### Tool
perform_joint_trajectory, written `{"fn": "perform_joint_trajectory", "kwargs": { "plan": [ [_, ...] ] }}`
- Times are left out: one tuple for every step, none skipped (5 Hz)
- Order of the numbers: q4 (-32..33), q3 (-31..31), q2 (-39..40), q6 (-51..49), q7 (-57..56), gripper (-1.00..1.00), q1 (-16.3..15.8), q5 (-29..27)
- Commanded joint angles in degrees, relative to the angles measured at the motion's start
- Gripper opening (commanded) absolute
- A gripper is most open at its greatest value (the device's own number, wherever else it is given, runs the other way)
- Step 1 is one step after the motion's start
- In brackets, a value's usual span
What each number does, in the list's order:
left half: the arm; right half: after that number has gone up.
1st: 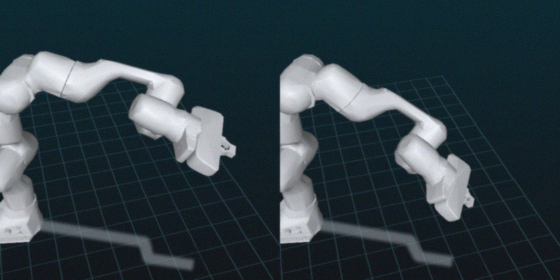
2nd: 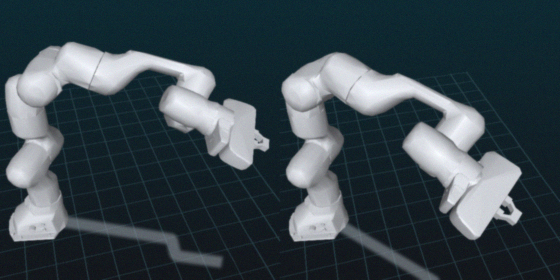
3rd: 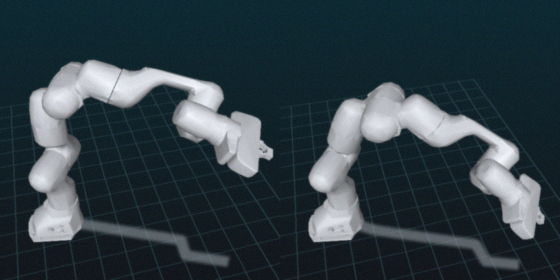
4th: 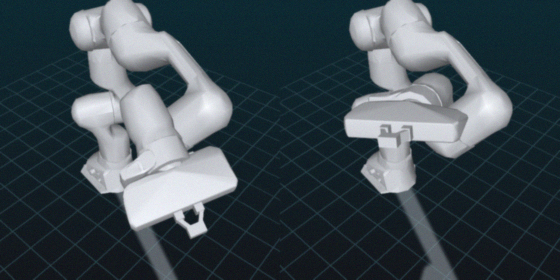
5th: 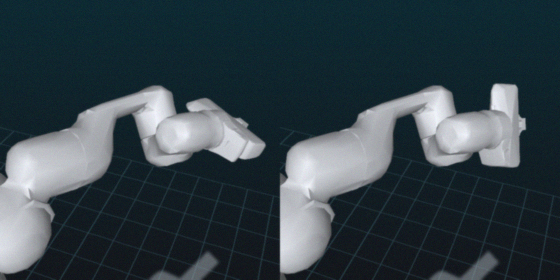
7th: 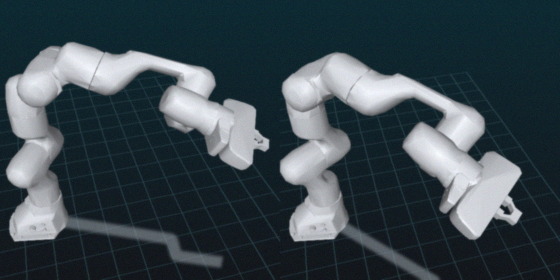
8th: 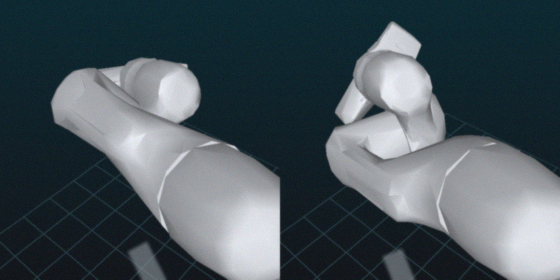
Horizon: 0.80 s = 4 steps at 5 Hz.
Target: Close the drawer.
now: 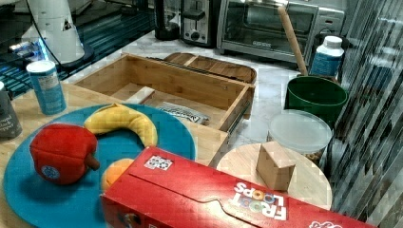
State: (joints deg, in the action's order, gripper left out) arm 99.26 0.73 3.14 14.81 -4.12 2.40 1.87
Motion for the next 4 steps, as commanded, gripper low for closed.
{"fn": "perform_joint_trajectory", "kwargs": {
  "plan": [
    [-0.08,-0.57,0.07,0.15,-0.71,-1.0,0.56,0.1],
    [-0.08,-0.67,0.06,0.15,-0.71,-1.0,0.66,0.11],
    [-2.27,-1.23,2.21,-1.84,-7.47,1.0,-0.37,-2.04],
    [-5.89,-2.8,4.24,-7.28,-15.14,1.0,-1.31,-4.49]
  ]
}}
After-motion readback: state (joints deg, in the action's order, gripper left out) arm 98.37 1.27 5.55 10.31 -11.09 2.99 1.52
